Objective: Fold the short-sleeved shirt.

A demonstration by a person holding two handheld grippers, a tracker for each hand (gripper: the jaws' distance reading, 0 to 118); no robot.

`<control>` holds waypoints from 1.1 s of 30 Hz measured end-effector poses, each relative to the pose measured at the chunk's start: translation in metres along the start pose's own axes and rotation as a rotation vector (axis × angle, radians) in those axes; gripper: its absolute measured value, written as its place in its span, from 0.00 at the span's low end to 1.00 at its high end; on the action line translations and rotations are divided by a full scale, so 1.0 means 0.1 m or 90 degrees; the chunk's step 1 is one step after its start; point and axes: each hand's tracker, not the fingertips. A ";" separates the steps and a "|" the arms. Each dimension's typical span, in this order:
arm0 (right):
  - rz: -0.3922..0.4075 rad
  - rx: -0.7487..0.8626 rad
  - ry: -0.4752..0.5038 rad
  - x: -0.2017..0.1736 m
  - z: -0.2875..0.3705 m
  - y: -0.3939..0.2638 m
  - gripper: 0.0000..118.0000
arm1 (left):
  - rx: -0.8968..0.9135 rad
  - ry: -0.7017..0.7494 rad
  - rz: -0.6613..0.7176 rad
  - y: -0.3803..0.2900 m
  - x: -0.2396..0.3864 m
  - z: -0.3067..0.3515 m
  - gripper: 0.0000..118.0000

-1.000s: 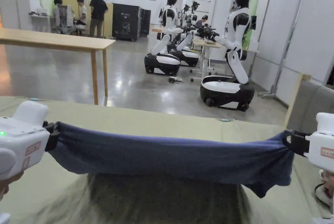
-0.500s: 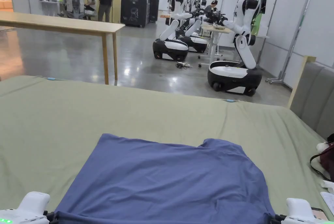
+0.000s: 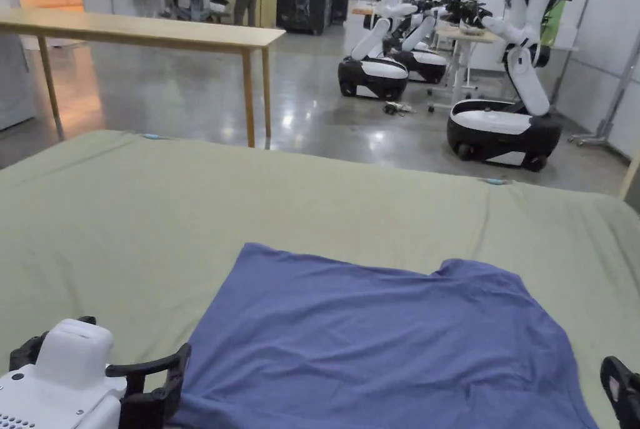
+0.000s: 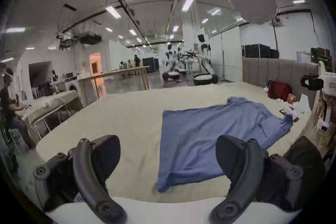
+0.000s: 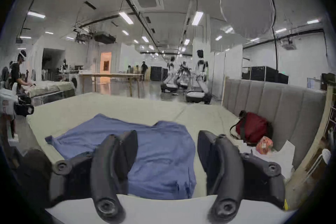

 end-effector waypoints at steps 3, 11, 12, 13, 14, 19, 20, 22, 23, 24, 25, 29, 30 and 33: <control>0.035 0.008 -0.046 -0.10 0.06 -0.09 0.03 | -0.037 0.051 -0.012 -0.08 -0.01 -0.02 0.06; 0.000 -0.054 -0.025 -0.08 0.05 -0.18 0.03 | -0.228 -0.008 0.010 -0.48 -0.30 -0.50 0.79; 0.001 -0.062 -0.028 -0.08 0.03 -0.19 0.03 | -0.258 -0.019 0.017 -0.54 -0.32 -0.59 1.00; 0.005 -0.074 -0.034 -0.07 0.01 -0.20 0.03 | -0.283 -0.022 0.018 -0.63 -0.35 -0.65 0.96; 0.008 -0.085 -0.038 -0.06 -0.01 -0.22 0.03 | -0.260 -0.044 0.016 -0.67 -0.38 -0.63 0.96; 0.001 -0.156 -0.052 0.06 -0.14 -0.30 0.03 | -0.276 -0.036 0.008 -0.78 -0.43 -0.91 0.95; -0.002 -0.176 -0.056 0.09 -0.17 -0.32 0.03 | -0.283 -0.039 0.006 -0.80 -0.41 -0.96 0.95; -0.012 -0.197 -0.060 0.14 -0.23 -0.36 0.03 | -0.296 -0.051 -0.001 -0.81 -0.38 -1.03 0.92; -0.019 -0.206 -0.063 0.20 -0.25 -0.40 0.03 | -0.303 -0.063 -0.002 -0.82 -0.38 -1.07 0.86; -0.025 -0.215 -0.064 0.23 -0.28 -0.42 0.03 | -0.314 -0.091 0.006 -0.82 -0.37 -1.09 0.69; -0.034 -0.223 -0.064 0.25 -0.31 -0.45 0.03 | -0.313 -0.112 0.014 -0.82 -0.36 -1.11 0.50; -0.032 -0.260 -0.068 0.35 -0.47 -0.65 0.03 | -0.326 -0.103 -0.020 -0.83 -0.26 -1.17 0.05; -0.031 -0.263 -0.065 0.35 -0.51 -0.68 0.04 | -0.324 -0.096 -0.028 -0.82 -0.23 -1.17 0.05; -0.053 -0.308 -0.025 0.41 -0.70 -0.82 0.60 | -0.322 -0.106 0.004 -0.81 -0.25 -1.18 0.05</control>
